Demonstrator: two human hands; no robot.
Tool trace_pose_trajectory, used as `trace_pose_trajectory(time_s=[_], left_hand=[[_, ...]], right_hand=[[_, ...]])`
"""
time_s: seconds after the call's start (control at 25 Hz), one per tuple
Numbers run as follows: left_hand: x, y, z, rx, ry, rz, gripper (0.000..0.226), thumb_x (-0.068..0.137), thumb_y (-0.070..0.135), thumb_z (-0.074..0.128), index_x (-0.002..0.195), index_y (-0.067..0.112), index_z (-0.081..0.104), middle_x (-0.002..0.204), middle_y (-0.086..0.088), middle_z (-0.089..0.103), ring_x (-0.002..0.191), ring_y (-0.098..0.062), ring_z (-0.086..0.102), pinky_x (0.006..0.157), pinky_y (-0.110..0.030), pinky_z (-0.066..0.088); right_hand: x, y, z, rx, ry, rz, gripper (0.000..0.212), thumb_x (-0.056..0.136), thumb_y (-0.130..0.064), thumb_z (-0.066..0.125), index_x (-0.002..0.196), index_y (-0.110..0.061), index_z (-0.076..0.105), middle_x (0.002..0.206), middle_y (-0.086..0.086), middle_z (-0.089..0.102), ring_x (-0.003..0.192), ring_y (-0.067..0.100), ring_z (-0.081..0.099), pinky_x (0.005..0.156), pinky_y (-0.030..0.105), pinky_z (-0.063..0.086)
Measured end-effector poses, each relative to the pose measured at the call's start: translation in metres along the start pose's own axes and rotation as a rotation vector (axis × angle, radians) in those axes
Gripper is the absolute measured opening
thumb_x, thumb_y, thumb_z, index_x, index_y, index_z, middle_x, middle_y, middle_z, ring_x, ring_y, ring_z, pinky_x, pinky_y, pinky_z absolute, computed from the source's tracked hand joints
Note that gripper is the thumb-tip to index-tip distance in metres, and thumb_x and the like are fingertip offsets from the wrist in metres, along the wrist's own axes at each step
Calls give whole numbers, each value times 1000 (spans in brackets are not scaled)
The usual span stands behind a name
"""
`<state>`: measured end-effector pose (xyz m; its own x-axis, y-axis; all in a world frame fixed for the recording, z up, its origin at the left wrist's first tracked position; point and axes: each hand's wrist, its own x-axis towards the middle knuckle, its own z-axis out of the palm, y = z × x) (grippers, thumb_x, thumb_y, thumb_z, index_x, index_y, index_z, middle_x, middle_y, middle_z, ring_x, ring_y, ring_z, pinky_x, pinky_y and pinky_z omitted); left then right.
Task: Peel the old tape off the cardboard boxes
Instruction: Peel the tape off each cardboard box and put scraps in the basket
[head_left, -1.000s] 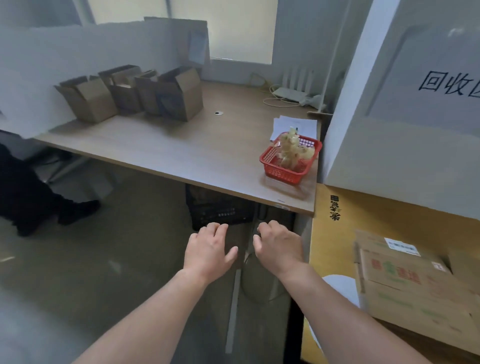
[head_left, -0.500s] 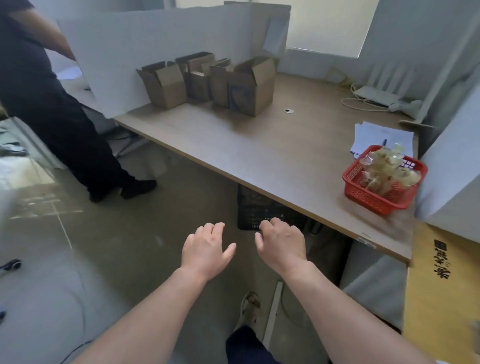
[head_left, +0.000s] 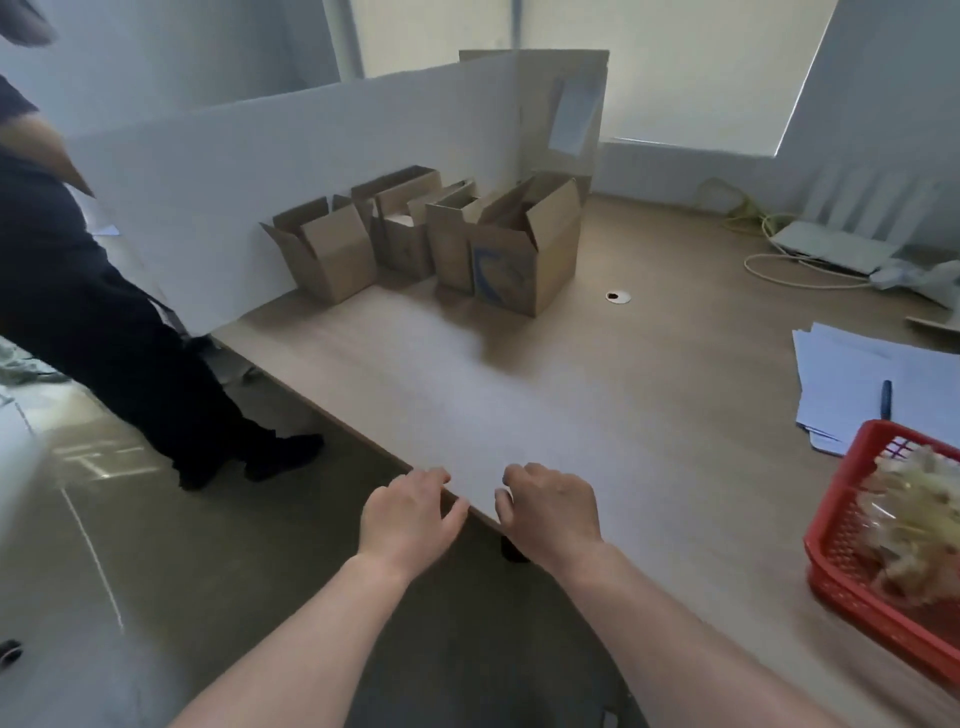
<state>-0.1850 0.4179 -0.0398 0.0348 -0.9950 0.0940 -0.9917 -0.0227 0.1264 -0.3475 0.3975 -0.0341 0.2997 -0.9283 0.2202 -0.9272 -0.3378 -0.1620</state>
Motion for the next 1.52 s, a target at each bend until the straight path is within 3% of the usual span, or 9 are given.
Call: trace_pose_trajectory(time_s=[0.16,0.56,1.2,1.52], left_hand=[[46,-11,11,-81,12,-31,48,95,53,40,133,25,47,126,7,59,113,-13,56,88,-28,45],[144,-82,38,-182,-8,-83,47,95,48,45,136,24,46,126,5,58,114,-11,54,90,-27,45],[407,-344,-23,-128,34,21,62,94,42,49,147,17,27,142,-3,40,127,-21,40,100,-34,35],[502,-411,-44,-9,136,16,72,94,32,52,152,19,12,160,-8,5,146,-25,7,116,-41,8]], right_hand=[[62,12,17,18,-93,-49,28,96,-33,37,101,-16,58,96,2,65,79,27,61,62,29,32],[179,-10,52,7,-109,-69,27,96,-31,37,98,-13,58,95,5,63,81,32,60,62,30,31],[442,-188,118,-52,-71,105,26,94,-29,36,96,-14,58,91,3,60,78,30,58,57,30,25],[507,-206,133,-106,-50,134,28,95,-32,35,96,-17,58,92,0,61,80,29,58,59,30,32]])
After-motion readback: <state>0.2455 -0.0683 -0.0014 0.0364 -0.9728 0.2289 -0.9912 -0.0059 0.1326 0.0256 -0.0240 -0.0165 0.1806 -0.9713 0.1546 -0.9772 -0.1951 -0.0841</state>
